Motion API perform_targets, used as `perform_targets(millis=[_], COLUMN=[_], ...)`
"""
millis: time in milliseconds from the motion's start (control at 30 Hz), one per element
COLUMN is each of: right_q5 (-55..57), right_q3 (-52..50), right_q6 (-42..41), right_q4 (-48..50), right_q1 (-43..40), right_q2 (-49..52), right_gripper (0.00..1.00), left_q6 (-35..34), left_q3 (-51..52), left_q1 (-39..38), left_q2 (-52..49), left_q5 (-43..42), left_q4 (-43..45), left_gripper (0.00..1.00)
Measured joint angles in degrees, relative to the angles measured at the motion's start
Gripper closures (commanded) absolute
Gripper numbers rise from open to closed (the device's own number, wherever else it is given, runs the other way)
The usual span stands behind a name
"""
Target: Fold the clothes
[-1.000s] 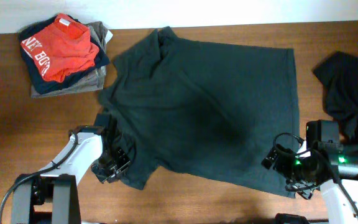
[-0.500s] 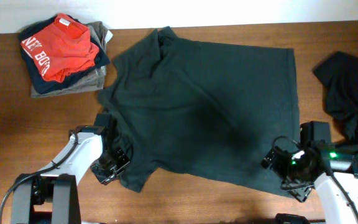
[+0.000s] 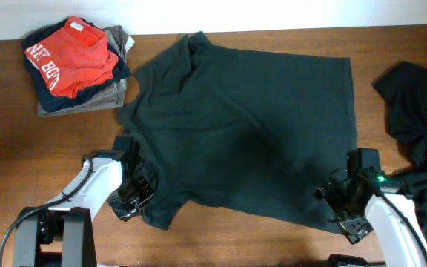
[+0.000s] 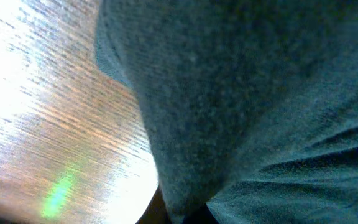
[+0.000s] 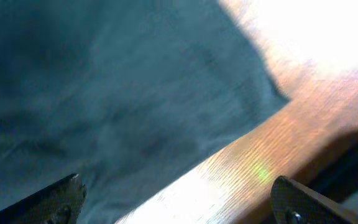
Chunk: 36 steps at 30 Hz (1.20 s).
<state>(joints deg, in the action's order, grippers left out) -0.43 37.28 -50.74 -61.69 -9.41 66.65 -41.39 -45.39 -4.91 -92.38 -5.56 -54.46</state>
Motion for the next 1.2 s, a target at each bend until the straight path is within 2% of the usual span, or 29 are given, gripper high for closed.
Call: perform_targets(millis=[133, 600, 1200], right_q5=[2.91, 6.91, 8.57], right_q3=[0.0, -0.09, -4.0], right_q6=[-2.08, -4.63, -4.94], right_q4=[0.26, 0.02, 9.46], right_q1=[-0.02, -0.02, 0.0], right_q2=[2.78, 2.56, 8.96], right_gripper=[0.0, 0.01, 0.01], left_q6=[0.0, 0.0, 0.2], left_q3=[0.02, 0.02, 0.02], left_q1=[0.0, 0.0, 0.0], left_q2=[0.0, 0.0, 0.0], left_q5=[0.0, 0.0, 0.02], left_q4=[-0.55, -0.59, -0.61], left_gripper=[0.99, 0.98, 0.99])
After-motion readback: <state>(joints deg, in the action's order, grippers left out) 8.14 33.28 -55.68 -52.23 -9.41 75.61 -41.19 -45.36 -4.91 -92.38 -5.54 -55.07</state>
